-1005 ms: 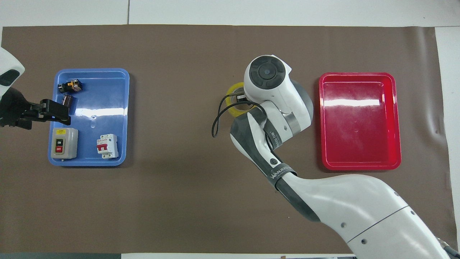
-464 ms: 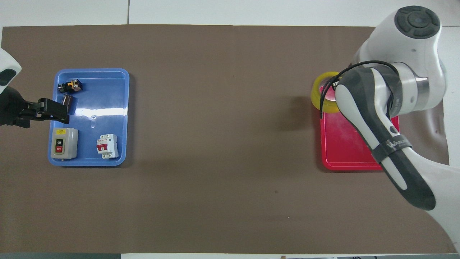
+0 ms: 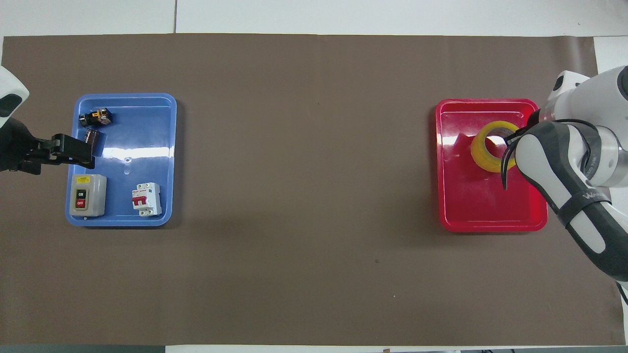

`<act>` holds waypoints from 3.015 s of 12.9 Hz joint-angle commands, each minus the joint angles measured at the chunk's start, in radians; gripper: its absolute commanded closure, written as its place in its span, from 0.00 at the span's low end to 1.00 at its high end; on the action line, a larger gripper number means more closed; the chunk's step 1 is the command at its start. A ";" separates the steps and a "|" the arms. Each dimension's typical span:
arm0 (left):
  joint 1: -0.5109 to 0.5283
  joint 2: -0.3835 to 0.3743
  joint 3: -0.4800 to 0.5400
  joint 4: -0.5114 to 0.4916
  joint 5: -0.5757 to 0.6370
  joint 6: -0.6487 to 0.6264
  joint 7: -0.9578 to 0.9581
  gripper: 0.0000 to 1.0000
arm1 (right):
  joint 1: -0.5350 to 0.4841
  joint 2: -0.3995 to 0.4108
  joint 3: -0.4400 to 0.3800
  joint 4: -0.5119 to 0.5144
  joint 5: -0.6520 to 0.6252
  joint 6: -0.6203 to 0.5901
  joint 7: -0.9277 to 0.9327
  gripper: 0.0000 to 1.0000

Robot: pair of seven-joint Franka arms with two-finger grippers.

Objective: Place and move tape with both arms
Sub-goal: 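Carry the tape into the red tray with the right gripper, then open the right gripper and withdraw it from the red tray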

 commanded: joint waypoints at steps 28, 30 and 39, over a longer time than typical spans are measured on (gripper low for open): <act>0.017 -0.019 0.002 -0.019 -0.022 0.011 0.013 0.00 | -0.002 -0.332 0.051 0.410 -0.034 -0.811 0.634 0.00; 0.017 -0.019 0.002 -0.019 -0.022 0.011 0.013 0.00 | 0.001 -0.354 0.052 0.358 -0.021 -0.810 0.645 0.00; 0.017 -0.019 0.002 -0.019 -0.022 0.011 0.012 0.00 | 0.042 -0.345 0.080 0.382 -0.015 -0.830 0.642 0.00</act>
